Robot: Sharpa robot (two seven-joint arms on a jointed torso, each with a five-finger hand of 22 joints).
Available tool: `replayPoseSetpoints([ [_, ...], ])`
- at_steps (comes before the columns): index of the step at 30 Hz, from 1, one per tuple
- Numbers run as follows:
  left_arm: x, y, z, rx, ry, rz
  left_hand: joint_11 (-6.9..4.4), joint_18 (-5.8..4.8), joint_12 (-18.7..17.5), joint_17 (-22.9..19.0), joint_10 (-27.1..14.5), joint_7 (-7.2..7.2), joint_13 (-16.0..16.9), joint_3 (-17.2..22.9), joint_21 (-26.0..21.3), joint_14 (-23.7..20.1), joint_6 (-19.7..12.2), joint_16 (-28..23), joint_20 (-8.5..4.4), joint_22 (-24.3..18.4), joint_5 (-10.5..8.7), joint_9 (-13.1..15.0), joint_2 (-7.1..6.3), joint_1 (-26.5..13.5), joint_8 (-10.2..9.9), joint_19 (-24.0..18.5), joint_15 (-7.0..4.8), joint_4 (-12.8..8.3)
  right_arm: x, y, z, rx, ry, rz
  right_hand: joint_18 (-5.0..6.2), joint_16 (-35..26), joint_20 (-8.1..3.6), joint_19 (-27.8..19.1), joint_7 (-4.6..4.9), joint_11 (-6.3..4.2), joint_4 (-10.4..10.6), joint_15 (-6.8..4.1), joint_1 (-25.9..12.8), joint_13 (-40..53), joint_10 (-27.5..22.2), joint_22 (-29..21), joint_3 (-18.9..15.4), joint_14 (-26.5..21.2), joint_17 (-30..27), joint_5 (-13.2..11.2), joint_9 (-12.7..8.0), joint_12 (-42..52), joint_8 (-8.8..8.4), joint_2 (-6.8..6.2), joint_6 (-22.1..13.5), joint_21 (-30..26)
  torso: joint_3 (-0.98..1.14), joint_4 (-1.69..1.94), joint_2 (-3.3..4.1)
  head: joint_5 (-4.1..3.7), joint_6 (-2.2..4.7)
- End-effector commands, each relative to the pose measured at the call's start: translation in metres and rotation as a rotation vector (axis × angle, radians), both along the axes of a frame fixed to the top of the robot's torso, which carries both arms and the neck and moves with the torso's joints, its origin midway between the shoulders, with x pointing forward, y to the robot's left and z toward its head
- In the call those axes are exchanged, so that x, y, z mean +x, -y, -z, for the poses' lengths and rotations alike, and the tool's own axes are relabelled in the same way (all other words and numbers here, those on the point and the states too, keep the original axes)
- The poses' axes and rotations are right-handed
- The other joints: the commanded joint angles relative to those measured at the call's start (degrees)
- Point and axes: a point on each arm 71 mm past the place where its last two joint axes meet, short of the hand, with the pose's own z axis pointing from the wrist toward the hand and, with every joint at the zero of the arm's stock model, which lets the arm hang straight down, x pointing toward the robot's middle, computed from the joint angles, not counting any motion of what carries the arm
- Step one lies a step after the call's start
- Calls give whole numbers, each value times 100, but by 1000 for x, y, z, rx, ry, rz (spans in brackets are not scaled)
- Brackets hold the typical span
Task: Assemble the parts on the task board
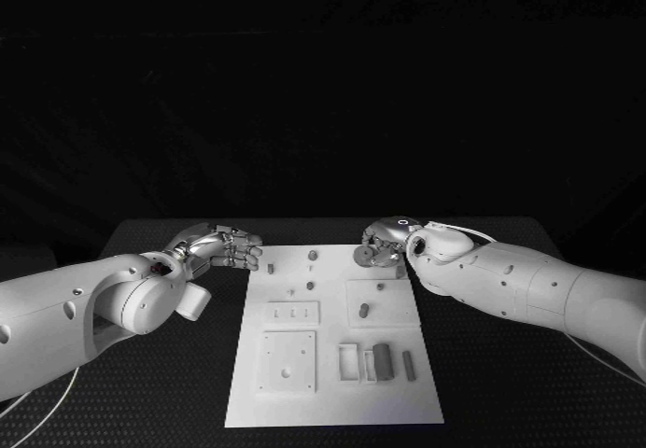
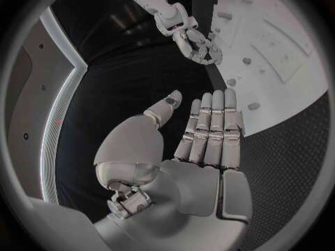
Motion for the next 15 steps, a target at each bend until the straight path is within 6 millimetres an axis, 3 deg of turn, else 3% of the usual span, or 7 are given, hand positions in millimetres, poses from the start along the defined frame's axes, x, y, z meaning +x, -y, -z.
replayPoseSetpoints([
  [1, 0, 3, -1, -7, 5, 19, 19, 104, -31, 7, 3, 27, -7, -4, -28, 15, -25, -35, 35, 7, -3, -9, -40, -3, -16, 10, 45, 21, -2, -1, 4, -10, -31, -5, 296, -8, -15, 34, -152, -130, 52, -47, -40, -11, -70, 102, -11, 91, 31, -2, 87, 36, 23, 49, 1286, 19, -4, 2, -1, 1, -2],
  [15, -2, 2, -1, -6, 4, 17, 20, 104, -36, 10, 4, 27, -7, -5, -31, 14, -27, -39, 35, 9, -3, -10, -42, -4, -16, 10, 46, 24, -10, -11, -1, -4, -8, -33, 296, 35, -59, 135, -219, -198, 176, -112, -132, -69, 44, 105, 17, 401, 345, -1, 136, 75, 68, 44, 1431, 77, -10, -5, 1, 3, -3],
])
